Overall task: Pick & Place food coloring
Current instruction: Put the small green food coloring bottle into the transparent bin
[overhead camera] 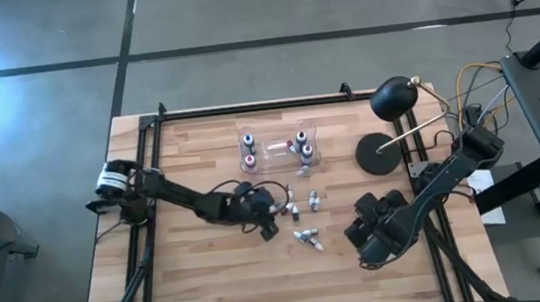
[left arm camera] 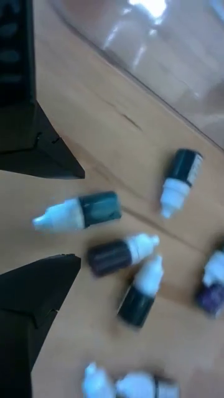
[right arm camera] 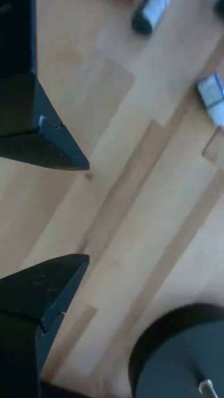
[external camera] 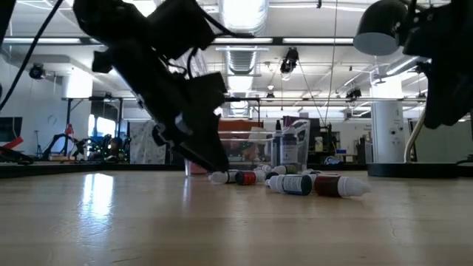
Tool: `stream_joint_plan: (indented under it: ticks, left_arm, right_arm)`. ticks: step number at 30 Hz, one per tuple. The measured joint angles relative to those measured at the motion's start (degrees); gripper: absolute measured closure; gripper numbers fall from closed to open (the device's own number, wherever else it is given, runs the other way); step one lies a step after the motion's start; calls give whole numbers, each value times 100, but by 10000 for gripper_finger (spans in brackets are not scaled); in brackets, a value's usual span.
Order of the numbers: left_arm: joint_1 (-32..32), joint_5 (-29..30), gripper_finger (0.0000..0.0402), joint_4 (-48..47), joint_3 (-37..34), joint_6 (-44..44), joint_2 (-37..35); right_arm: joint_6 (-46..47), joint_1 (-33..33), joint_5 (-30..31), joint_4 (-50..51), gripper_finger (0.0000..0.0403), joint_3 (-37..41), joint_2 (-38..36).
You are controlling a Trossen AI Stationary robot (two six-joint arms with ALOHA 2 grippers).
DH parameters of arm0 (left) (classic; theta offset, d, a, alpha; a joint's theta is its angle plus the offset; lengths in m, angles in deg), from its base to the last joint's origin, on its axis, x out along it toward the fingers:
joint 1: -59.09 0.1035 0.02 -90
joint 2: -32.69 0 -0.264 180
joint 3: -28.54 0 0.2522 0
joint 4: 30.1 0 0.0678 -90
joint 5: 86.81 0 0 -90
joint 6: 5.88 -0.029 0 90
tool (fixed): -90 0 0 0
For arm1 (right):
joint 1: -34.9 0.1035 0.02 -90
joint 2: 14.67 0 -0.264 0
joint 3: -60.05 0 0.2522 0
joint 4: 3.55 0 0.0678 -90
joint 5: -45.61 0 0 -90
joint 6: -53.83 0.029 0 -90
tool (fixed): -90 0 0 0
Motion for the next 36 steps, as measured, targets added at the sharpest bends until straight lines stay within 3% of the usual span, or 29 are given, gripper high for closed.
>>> stream_joint_plan:
  ticks: [10,15,23,32,36]
  left_arm:
    - [209,-102,220,-389,437,807,384]
    - [209,28,246,-481,429,1260,384]
    - [226,39,309,-496,414,949,408]
    - [228,32,335,-499,413,1005,439]
    - [259,-62,344,-516,408,1005,344]
  right_arm:
    - [91,-11,436,-23,178,704,-91]
    - [34,-11,620,-26,178,1017,-177]
    - [969,-11,751,-33,178,1346,-199]
    - [1123,-110,861,-33,178,1441,-236]
    - [1986,-138,1066,83,178,1462,-510]
